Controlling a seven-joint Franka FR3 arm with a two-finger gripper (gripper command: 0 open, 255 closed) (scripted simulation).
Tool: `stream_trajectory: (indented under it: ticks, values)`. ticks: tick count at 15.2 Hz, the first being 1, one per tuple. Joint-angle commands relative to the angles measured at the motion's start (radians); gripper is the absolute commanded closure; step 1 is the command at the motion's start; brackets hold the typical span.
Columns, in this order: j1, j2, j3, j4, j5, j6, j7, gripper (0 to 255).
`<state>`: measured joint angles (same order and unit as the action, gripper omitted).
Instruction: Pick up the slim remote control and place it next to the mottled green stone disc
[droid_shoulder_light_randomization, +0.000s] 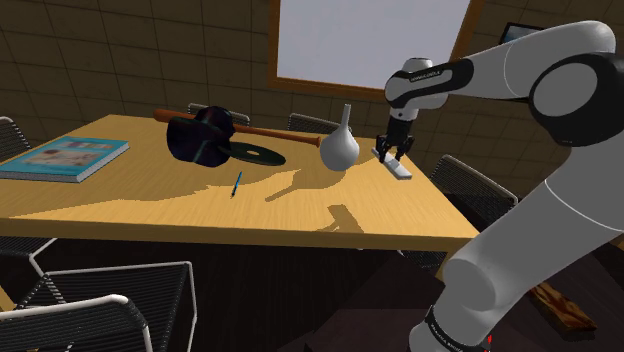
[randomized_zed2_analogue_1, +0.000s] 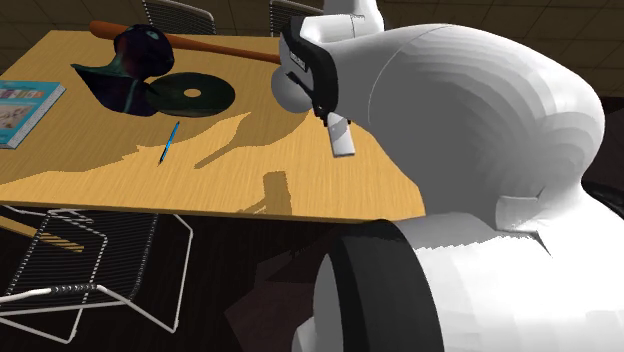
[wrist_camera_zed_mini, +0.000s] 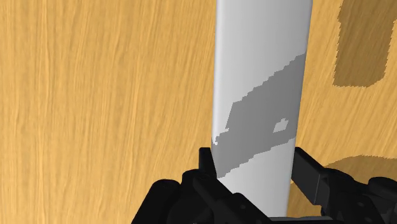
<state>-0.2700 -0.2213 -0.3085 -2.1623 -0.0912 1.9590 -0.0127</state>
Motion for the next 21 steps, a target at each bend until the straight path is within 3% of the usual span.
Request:
stream_trajectory:
  ticks: [1,11,21]
  values:
    - [0.018,-0.004,0.027,-0.007,0.005,0.001,0.046,255]
    - [0.124,0.039,0.175,0.032,0.044,-0.005,0.28,255]
    - [0.227,0.175,0.303,0.183,0.069,-0.027,0.499,255]
